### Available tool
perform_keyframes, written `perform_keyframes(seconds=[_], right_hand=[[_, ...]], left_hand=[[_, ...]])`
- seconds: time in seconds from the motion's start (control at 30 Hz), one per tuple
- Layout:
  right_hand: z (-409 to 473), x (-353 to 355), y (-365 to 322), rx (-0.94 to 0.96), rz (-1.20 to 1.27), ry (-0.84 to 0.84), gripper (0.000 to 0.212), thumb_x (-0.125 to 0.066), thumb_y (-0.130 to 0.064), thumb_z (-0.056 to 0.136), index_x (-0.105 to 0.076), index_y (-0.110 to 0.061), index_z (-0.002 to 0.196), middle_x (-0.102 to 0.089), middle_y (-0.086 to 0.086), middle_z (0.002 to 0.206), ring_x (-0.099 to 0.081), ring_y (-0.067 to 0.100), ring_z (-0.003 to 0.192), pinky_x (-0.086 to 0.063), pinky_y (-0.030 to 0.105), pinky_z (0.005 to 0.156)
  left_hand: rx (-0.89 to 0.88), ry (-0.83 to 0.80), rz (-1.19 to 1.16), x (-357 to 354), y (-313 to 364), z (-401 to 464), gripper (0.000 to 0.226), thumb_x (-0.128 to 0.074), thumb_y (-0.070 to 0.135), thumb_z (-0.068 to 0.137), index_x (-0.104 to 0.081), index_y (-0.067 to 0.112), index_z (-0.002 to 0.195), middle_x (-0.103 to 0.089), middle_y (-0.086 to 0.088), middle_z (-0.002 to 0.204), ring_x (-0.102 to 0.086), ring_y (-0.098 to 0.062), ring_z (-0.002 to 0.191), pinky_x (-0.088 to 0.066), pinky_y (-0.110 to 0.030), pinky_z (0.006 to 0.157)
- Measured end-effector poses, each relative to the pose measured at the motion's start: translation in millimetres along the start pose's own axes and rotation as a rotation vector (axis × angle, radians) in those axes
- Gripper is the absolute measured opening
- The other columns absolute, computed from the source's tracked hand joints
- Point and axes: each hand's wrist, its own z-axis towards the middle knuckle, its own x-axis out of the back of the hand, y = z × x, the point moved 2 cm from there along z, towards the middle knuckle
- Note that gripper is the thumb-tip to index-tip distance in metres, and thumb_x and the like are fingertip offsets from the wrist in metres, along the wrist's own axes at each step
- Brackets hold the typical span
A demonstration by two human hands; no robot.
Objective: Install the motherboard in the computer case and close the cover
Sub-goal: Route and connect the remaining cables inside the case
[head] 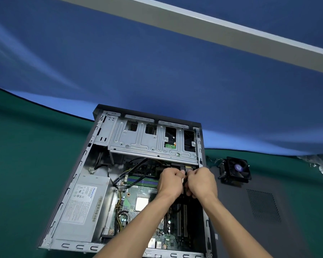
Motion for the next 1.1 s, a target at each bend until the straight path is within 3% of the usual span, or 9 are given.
perform_keyframes(seconds=[0.13,0.37,0.53,0.67,0.73,0.9,1.0,1.1], right_hand=[[-0.1,-3.8,-0.1,-0.005,-0.015,0.035,0.036,-0.046,-0.024,0.096,-0.066,-0.003,0.075,-0.066,0.009,0.066,-0.063,0.027,0.063,-0.049,0.027,0.056],[-2.5,-1.9,-0.1,-0.009,0.021,0.055,0.04,-0.047,-0.025,0.097,-0.069,-0.004,0.072,-0.062,0.006,0.058,-0.062,0.024,0.062,-0.042,0.025,0.053],[-4.4,-2.6,-0.4,-0.016,0.085,0.061,0.042,-0.047,-0.025,0.098,-0.07,-0.006,0.067,-0.068,0.009,0.065,-0.066,0.029,0.068,-0.053,0.031,0.064],[-3.5,-1.3,1.2,-0.017,0.123,0.035,0.048,-0.048,-0.015,0.096,-0.062,-0.015,0.051,-0.068,0.004,0.059,-0.059,0.021,0.051,-0.053,0.032,0.059],[-2.3,-2.3,1.2,-0.026,0.131,0.027,0.048,-0.048,-0.011,0.094,-0.062,-0.016,0.049,-0.069,0.004,0.061,-0.059,0.021,0.053,-0.053,0.033,0.059],[-0.4,-11.3,0.2,-0.095,0.233,0.087,0.033,-0.051,-0.011,0.093,-0.066,-0.011,0.063,-0.06,0.005,0.062,-0.052,0.023,0.056,-0.036,0.025,0.048],[3.0,-15.6,0.9,-0.139,0.325,0.118,0.035,-0.053,-0.01,0.093,-0.058,-0.012,0.058,-0.057,0.004,0.058,-0.049,0.021,0.053,-0.033,0.025,0.047],[2.8,-16.9,-0.2,-0.16,0.359,0.147,0.027,-0.054,-0.01,0.092,-0.064,-0.009,0.068,-0.058,0.002,0.061,-0.049,0.017,0.052,-0.033,0.022,0.047]], left_hand=[[-0.014,-0.007,0.047,0.7,0.4,1.0,0.048,-0.053,0.023,0.094,-0.036,0.016,0.049,-0.035,0.001,0.049,-0.033,-0.02,0.057,-0.024,-0.029,0.056],[-0.042,-0.009,0.077,1.8,-0.9,3.1,0.049,-0.054,0.022,0.094,-0.035,0.015,0.048,-0.038,-0.001,0.052,-0.034,-0.022,0.059,-0.026,-0.029,0.058],[-0.034,-0.025,0.033,1.2,-2.2,3.1,0.045,-0.052,0.021,0.094,-0.043,0.015,0.051,-0.04,-0.001,0.052,-0.035,-0.021,0.057,-0.026,-0.028,0.057],[-0.033,-0.042,0.004,1.7,-2.6,4.0,0.037,-0.052,0.02,0.094,-0.052,0.01,0.058,-0.044,-0.008,0.058,-0.035,-0.019,0.059,-0.025,-0.028,0.058],[-0.048,-0.053,-0.013,2.3,-3.9,4.9,0.039,-0.052,0.019,0.094,-0.051,0.01,0.056,-0.043,-0.009,0.059,-0.034,-0.019,0.06,-0.025,-0.028,0.059],[-0.069,-0.07,-0.075,3.6,-8.2,6.0,0.056,-0.052,0.014,0.093,-0.045,0.019,0.038,-0.041,-0.001,0.053,-0.032,-0.017,0.056,-0.024,-0.028,0.06],[-0.06,-0.097,-0.082,3.4,-7.9,6.5,0.059,-0.05,0.011,0.094,-0.051,0.025,0.036,-0.043,0.011,0.042,-0.032,-0.011,0.047,-0.026,-0.027,0.052],[-0.085,-0.115,-0.078,5.4,-6.1,4.9,0.06,-0.047,0.005,0.092,-0.054,0.028,0.037,-0.045,0.014,0.04,-0.03,-0.007,0.047,-0.027,-0.026,0.052]])
